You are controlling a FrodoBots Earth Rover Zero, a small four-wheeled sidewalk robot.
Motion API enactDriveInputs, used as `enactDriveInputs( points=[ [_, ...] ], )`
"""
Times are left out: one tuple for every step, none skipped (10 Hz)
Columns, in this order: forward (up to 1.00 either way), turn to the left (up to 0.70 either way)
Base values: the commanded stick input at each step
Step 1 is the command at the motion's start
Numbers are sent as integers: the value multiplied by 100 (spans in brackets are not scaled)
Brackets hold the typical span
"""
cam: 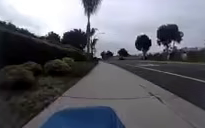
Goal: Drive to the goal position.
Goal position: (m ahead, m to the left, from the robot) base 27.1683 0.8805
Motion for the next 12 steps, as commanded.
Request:
enactDriveInputs(
  points=[
    [100, 0],
    [100, 0],
    [100, 0],
    [100, -1],
    [100, -8],
    [100, -14],
    [100, -21],
    [100, -27],
    [100, 0],
    [100, 0],
    [100, 0],
    [100, 0]
  ],
)
